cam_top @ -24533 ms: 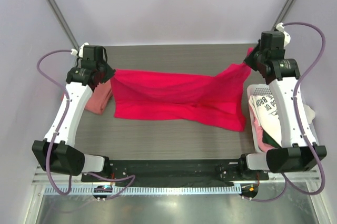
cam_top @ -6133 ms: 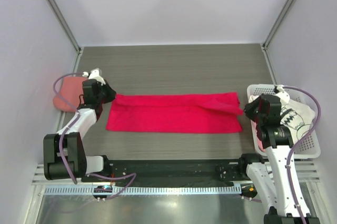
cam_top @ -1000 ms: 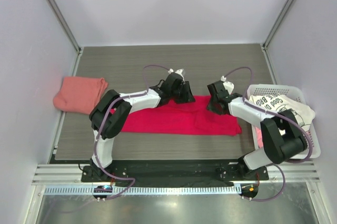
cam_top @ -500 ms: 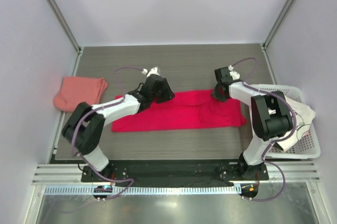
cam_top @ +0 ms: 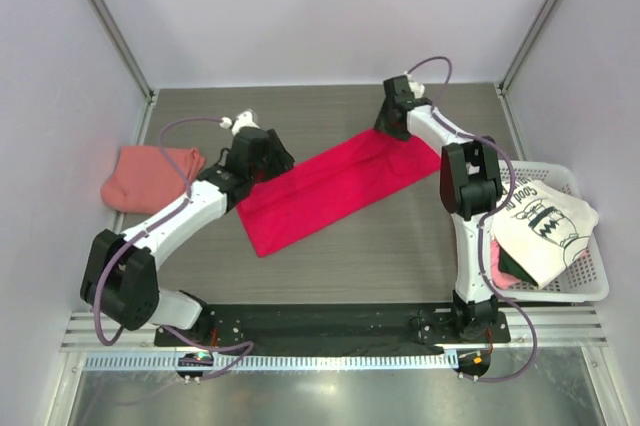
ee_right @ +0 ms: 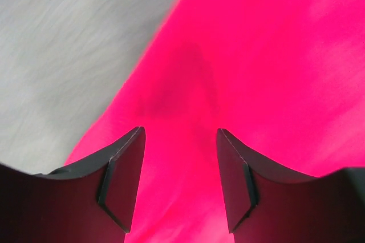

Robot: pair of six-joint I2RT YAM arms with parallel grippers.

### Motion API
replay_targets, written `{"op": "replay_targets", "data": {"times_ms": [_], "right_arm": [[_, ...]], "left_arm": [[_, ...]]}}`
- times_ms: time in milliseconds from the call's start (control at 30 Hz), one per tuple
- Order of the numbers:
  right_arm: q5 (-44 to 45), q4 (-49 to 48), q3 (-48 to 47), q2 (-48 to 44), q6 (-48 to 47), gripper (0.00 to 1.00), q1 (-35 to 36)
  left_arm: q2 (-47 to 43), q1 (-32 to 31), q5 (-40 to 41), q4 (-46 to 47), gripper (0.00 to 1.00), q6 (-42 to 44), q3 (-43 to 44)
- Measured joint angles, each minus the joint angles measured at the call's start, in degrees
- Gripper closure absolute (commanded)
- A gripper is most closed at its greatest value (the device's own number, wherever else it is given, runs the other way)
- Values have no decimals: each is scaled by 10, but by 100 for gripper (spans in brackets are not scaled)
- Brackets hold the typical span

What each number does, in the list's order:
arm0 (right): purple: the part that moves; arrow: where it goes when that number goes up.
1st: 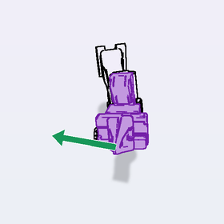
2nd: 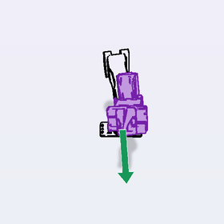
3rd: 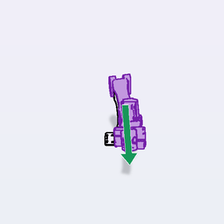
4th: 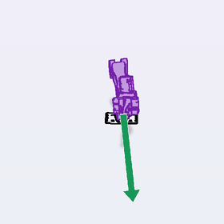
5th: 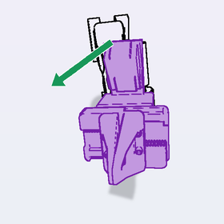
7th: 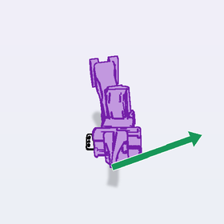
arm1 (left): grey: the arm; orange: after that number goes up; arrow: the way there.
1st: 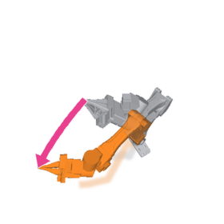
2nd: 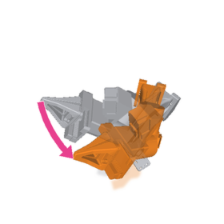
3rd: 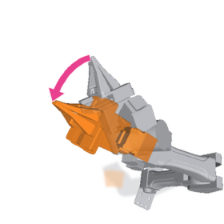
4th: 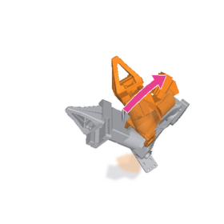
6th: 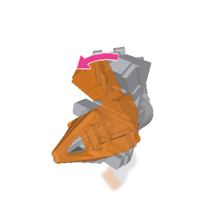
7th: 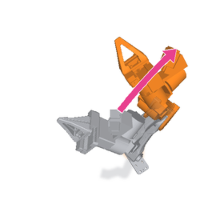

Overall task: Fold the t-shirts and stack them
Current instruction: Fold the tshirt

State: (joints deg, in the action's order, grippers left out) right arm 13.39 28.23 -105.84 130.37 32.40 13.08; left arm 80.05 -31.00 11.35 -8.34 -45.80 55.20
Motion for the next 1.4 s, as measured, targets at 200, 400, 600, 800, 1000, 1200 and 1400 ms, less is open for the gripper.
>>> {"op": "replay_targets", "data": {"times_ms": [200,400,600,800,1000,1200,1400], "right_arm": [[-17,-13,104,-109,-24,43,125],[-77,-47,131,-130,-22,47,201],[-170,-64,65,-53,-23,52,202],[-266,-92,47,9,-18,53,204],[-334,-136,51,24,-13,55,206],[-373,-196,129,-10,-12,55,205],[-402,-231,197,-45,-18,54,206]], "left_arm": [[14,87,-11,-74,42,13,33],[66,178,-76,-112,45,28,23],[128,249,-107,-122,45,28,5],[156,275,-147,-97,55,23,-16],[168,298,-184,-58,85,12,-28],[162,299,-187,-40,97,9,-44],[136,298,-170,-46,99,10,-68]]}}
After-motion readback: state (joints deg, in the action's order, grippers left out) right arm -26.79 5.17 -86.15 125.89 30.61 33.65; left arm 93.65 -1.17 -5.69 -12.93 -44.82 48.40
